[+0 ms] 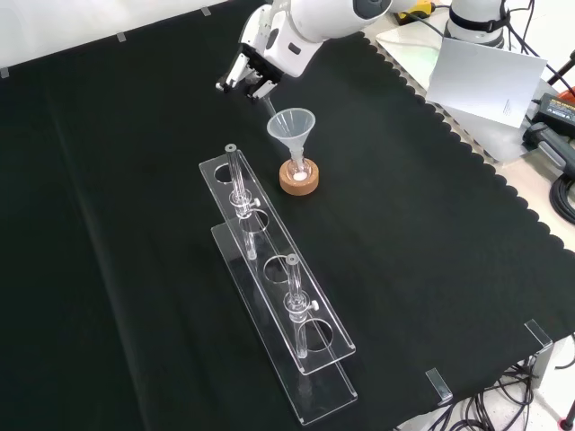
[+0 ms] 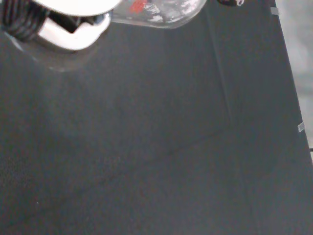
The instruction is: Pour all the NaCl from the weighing funnel into the round-bottom flask.
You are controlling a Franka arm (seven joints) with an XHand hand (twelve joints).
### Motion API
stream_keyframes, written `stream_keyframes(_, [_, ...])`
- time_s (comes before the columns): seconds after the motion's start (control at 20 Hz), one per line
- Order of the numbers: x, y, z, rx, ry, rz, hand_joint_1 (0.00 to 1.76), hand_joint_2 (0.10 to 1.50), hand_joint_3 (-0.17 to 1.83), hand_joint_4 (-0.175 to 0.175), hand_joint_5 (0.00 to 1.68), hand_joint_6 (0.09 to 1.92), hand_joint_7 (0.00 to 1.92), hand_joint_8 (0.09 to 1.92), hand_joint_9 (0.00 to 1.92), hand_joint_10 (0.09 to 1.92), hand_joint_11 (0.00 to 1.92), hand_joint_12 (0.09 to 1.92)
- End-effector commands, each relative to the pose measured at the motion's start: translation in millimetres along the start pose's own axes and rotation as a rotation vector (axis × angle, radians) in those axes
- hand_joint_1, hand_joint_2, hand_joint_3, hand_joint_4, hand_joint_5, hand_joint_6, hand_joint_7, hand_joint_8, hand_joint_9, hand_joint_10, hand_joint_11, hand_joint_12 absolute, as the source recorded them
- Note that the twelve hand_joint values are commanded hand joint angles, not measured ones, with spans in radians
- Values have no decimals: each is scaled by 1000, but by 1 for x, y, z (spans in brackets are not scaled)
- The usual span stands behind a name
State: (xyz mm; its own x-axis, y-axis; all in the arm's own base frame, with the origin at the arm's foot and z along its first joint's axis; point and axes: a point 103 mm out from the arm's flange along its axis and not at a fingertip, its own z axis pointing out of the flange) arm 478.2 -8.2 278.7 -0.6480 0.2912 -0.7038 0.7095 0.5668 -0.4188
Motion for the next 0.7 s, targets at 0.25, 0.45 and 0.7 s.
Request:
stream_keyframes(0.25, [0, 2, -3, -5, -78, -14, 1112, 608, 744, 175, 1281, 691, 1702, 110, 1174, 160, 280, 1359])
stream_keyframes(0.45, [-1, 5, -9, -11, -103, -17, 1112, 608, 744, 175, 1281, 692, 1703, 108, 1176, 159, 281, 1358])
stream_keyframes(0.7, [-1, 5, -13, -11, -121, -14, 1111, 608, 745, 175, 1280, 694, 1706, 107, 1177, 158, 282, 1358])
